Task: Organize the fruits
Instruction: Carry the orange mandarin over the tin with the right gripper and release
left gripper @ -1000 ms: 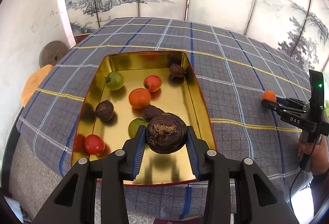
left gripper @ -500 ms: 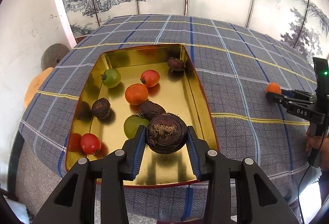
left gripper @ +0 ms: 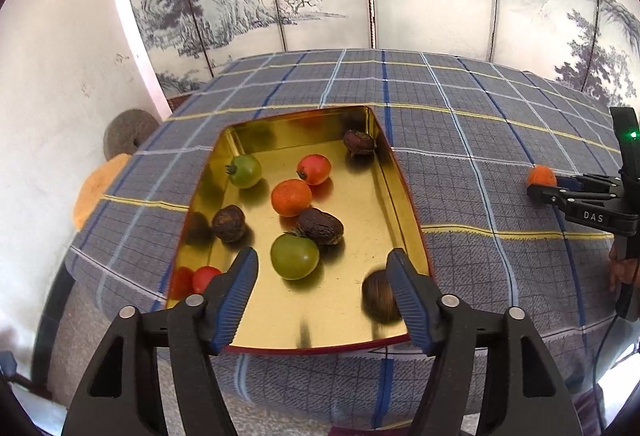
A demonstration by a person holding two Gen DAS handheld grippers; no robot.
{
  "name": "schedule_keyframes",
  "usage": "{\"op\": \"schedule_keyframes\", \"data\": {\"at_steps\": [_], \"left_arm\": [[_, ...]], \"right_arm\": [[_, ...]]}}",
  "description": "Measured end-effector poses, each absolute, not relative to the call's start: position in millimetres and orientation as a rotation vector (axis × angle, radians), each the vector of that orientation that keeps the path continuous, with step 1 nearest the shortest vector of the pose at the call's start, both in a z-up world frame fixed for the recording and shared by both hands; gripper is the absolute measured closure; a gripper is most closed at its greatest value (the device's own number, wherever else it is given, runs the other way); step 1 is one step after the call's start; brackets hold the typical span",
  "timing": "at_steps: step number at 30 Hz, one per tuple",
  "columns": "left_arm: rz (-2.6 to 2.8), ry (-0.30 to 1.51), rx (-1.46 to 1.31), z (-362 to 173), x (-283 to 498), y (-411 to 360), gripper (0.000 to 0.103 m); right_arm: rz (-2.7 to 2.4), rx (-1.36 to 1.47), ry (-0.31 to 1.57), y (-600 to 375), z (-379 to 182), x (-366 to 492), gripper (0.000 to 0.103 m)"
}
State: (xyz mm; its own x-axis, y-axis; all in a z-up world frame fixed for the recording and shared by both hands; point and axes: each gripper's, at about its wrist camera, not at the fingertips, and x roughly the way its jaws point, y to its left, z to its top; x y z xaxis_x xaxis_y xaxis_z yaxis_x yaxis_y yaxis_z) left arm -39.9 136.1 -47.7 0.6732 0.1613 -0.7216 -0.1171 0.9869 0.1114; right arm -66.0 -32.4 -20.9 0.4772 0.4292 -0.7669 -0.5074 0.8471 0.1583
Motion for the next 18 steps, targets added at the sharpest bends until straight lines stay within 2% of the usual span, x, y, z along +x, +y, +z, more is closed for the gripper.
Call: {"op": "schedule_keyframes", "data": {"at_steps": [7,18], "left_arm": [[0.184,0.783,0.089,-42.0,-52.4,135.7,0.029],[0.193,0.763,0.076,-38.7,-63.0,141.5,0.028]], "right_arm": [[0.598,-0.085,0.884,-26.6,-5.2,-84.6,0.066],[0.741,-0.094,0.812,22.9,43.9,-116.9,0.066]]}}
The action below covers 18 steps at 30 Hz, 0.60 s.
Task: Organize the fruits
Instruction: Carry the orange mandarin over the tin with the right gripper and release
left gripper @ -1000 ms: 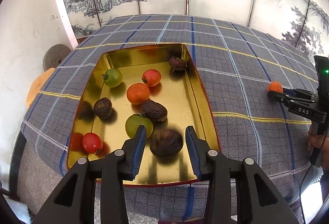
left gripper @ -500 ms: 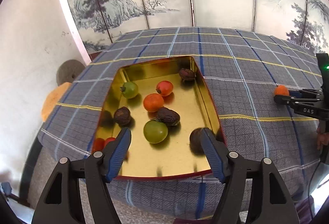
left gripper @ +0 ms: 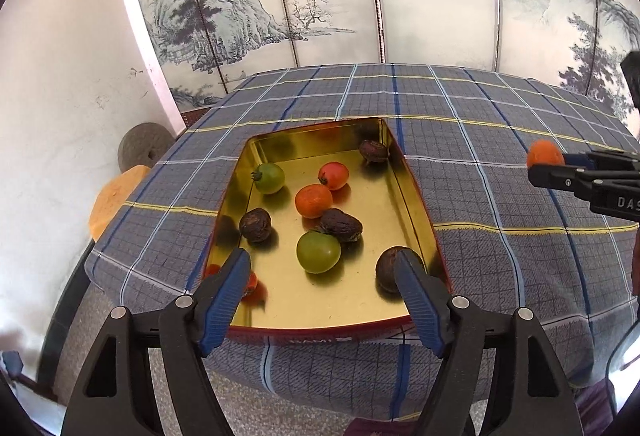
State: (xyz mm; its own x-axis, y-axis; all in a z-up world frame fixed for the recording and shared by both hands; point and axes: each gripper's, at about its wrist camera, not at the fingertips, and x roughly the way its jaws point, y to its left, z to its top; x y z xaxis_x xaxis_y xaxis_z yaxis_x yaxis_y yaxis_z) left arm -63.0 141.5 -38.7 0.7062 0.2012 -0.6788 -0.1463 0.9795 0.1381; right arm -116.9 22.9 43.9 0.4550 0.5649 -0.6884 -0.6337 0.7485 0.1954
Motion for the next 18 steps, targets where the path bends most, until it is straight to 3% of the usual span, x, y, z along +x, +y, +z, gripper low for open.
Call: {"op": "schedule_keyframes", "data": {"at_steps": [18], "left_arm": [[0.271,0.707,0.000,-39.8,-79.1,175.2,0.028]], "right_arm": [[0.945,-0.177,0.853,145.1,43.0,-111.6,0.066]]}}
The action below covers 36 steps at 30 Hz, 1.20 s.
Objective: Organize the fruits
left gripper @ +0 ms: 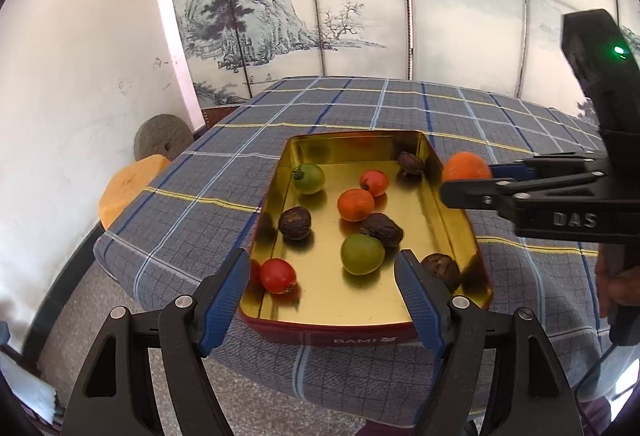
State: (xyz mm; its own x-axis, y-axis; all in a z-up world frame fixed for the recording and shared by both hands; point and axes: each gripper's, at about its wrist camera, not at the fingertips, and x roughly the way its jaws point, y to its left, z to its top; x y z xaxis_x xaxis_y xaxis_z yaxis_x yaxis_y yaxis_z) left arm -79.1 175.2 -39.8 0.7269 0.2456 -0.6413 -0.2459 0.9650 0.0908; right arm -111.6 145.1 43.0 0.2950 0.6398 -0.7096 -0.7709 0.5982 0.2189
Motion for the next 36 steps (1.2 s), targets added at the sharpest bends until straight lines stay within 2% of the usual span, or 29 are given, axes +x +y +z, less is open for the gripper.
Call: {"op": "schedule_keyframes", "data": {"at_steps": [18,36], "left_arm": [[0.288,0.740,0.030,-47.9,-72.9,182.7,0.028],[0.358,0.744,0.021,-48.4,-74.9,189.6,0.028]], "right_arm": [[0.914,-0.215,0.918,192.0,12.1,-83.3,0.065],[0.916,-0.226,0.919,202.9,10.2,-83.8,0.063]]}}
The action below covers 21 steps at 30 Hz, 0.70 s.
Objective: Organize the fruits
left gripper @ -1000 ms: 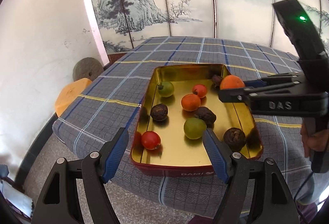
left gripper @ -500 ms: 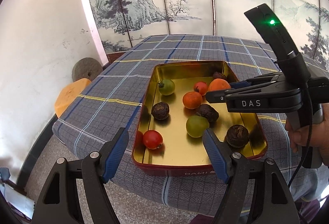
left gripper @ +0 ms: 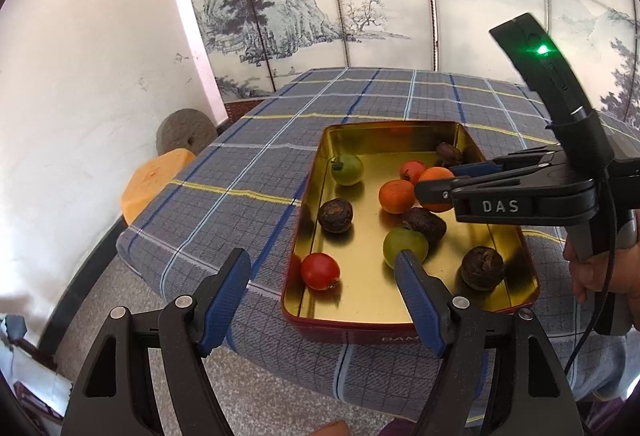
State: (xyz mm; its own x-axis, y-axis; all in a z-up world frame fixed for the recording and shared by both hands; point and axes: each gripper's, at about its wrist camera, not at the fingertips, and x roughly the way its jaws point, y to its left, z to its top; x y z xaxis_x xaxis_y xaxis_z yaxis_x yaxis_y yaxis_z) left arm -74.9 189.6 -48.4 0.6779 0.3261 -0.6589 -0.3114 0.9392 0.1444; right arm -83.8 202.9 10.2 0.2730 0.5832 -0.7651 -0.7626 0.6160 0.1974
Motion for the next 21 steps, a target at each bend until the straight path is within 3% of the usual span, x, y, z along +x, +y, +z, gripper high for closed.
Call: {"op": "schedule_keyframes", "data": {"at_steps": [3,7,14,17,21], "left_arm": [[0.366,0.767,0.012,-50.2,-72.9,192.3,0.028],[0.362,0.777,-0.002,-50.6,-71.8,194.9,0.028],[0.375,0.739,0.013,-44.0,-75.9,194.7,0.028],[0.381,0.704,0.029,-36.7,-80.1,191.6,0.028],[0.402,0.637,0.043,-20.9,-88.9,187.1,0.024]], "right_arm": [[0.916,-0.228,0.910,202.3,13.1,-85.4,0.062],[0.931,-0.206,0.870,197.3,25.4,-94.3,0.051],[0.875,-0.217,0.687,177.8,55.2,-132.7,0.026],[0.812,-0.183,0.577,159.1,70.3,-153.9,0.009],[0.754,-0.167,0.459,136.3,88.2,-179.5,0.004]]}}
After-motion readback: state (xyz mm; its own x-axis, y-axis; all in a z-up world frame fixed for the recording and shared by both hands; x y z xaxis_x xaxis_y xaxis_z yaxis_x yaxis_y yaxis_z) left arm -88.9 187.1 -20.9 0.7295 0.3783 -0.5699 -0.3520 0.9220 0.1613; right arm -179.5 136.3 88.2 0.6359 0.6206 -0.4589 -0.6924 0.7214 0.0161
